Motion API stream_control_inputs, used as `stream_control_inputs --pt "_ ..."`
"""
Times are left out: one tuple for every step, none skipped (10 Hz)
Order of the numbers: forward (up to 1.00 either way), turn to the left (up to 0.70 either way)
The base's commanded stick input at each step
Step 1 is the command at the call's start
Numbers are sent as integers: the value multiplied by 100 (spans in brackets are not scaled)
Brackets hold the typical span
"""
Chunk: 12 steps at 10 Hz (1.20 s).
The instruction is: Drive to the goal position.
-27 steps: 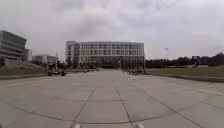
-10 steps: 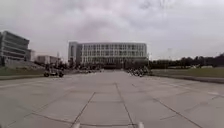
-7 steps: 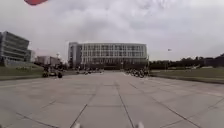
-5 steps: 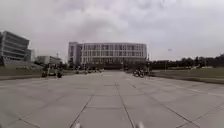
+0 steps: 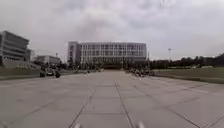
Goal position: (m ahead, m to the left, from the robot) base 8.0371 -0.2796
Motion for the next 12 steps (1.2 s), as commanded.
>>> stream_control_inputs --pt "50 0" --pt "50 0" --pt "50 0" --pt "50 0" --pt "50 0" --pt "50 0" --pt "50 0" --pt "50 0" --pt "50 0" --pt "50 0" --pt "50 0" --pt "50 0"
